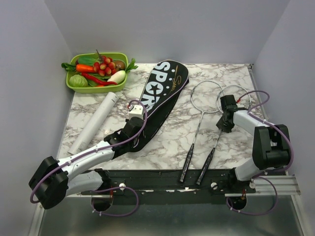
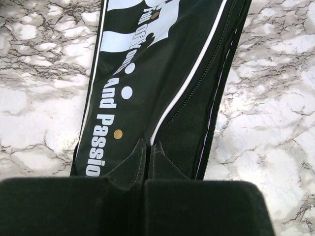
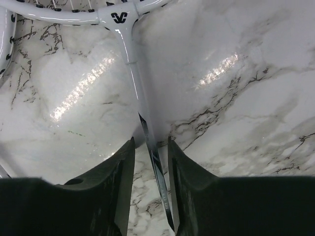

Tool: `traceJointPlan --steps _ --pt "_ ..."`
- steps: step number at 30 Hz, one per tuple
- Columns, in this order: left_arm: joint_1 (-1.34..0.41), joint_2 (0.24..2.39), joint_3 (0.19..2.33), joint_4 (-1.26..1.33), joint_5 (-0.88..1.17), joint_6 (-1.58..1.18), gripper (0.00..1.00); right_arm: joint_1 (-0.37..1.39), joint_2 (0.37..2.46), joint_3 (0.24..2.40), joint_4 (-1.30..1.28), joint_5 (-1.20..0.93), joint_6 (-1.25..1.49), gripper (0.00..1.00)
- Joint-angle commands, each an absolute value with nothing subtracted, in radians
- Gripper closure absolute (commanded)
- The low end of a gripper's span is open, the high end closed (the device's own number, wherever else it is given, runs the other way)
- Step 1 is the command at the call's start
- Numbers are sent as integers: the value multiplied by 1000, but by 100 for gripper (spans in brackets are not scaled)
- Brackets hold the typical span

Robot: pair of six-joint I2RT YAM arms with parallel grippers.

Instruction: Pack up the badminton gear

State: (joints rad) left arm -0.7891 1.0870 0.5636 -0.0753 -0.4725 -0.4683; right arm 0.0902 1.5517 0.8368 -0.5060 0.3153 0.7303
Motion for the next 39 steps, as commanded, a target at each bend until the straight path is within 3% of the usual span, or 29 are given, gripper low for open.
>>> traceJointPlan --steps 1,3,5,6,11,18,26,39 --pt "-781 1103 565 -9 -454 -466 100 84 1574 848 -492 288 709 72" --pt "-781 1109 566 -5 -454 -468 100 83 1574 848 -494 287 701 81" --pt "-781 1112 566 -5 -454 -472 100 84 1571 845 -494 287 698 99" --pt "-781 1114 568 -6 -454 -474 100 83 1569 845 -494 284 698 100" --pt "-781 1100 587 -31 -448 -480 100 83 1499 813 -489 299 698 99" --pt "-781 1086 635 -86 -443 -485 100 86 1240 785 -532 264 622 99" --pt "-781 1083 704 -120 -426 -508 100 115 981 787 -649 48 474 99" --pt "-782 1101 873 -190 -426 -525 100 365 927 790 -822 -46 471 99"
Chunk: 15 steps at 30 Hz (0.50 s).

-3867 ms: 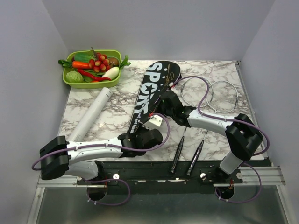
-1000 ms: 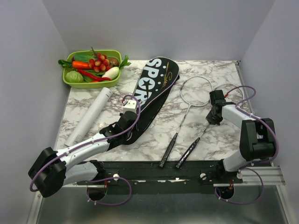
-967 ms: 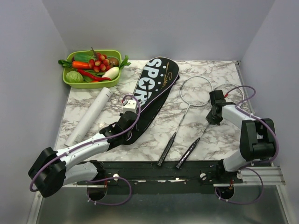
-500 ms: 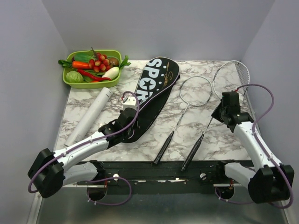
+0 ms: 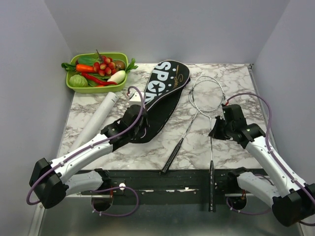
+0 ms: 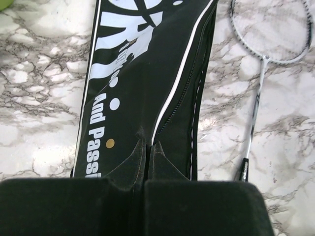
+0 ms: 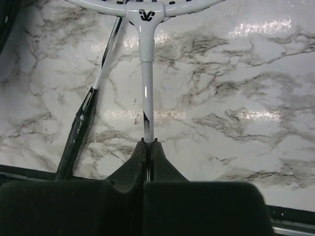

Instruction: Pack up the badminton gear

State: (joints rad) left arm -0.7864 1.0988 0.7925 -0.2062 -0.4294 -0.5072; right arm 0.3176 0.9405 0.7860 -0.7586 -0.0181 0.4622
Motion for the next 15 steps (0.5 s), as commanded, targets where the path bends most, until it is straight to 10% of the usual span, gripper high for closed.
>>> traceJointPlan --steps 1,15 --pt "-781 1104 894 -195 -429 -525 100 385 916 782 -825 -43 477 99" --pt "-782 1172 979 -210 -426 -505 100 658 1006 769 -838 -9 578 99"
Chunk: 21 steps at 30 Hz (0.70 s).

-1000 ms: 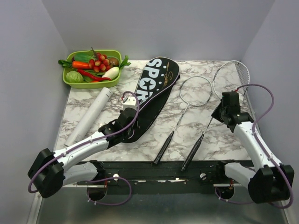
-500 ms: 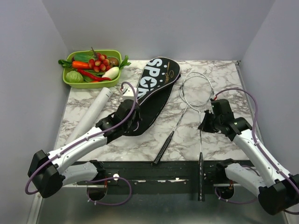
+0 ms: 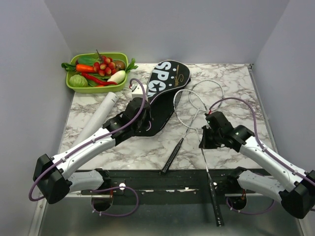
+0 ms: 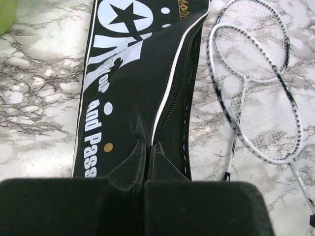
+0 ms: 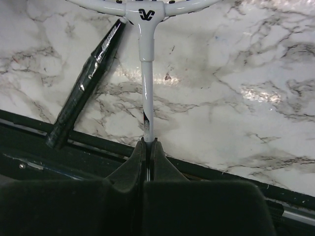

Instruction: Pack up the badminton gear

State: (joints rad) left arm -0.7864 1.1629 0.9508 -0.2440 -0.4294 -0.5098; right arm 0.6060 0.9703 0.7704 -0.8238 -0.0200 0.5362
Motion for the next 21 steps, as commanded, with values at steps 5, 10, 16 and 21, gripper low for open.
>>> traceJointPlan --steps 5,10,16,21 --pt "-781 1177 971 -206 -422 -489 100 738 1074 791 -815 -6 600 99" --pt "-793 1178 928 -184 -379 -483 100 756 1163 839 -746 -6 597 99" --pt "-798 1152 803 -129 -330 -511 100 756 1336 942 -669 64 595 99" --pt "-811 1135 749 -106 -261 -538 100 756 1520 1098 -630 78 589 100"
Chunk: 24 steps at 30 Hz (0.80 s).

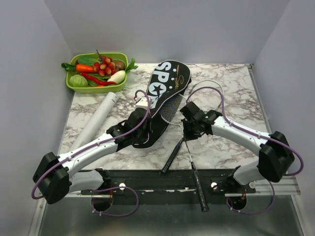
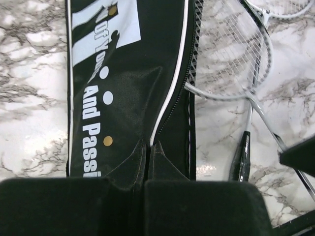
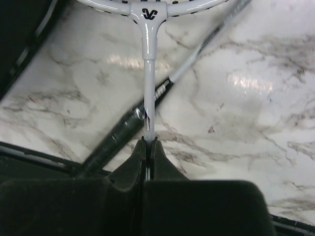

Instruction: Pack up the badminton gear

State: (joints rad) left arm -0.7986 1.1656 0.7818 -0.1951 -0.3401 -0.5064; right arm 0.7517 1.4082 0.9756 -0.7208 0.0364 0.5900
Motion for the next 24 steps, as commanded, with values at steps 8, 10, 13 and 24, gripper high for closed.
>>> traceJointPlan --steps 8,10,13,24 --pt "-851 1063 672 -107 -229 -574 100 703 1753 1325 -572 127 604 100" --pt "-856 1048 649 -104 -219 -592 100 692 1801 1398 -554 136 607 99" --pt "-865 1020 597 -84 -206 -618 100 677 1894 1485 -535 146 620 100" --pt "-888 1075 494 37 -163 -670 100 644 2065 1560 -422 161 693 76"
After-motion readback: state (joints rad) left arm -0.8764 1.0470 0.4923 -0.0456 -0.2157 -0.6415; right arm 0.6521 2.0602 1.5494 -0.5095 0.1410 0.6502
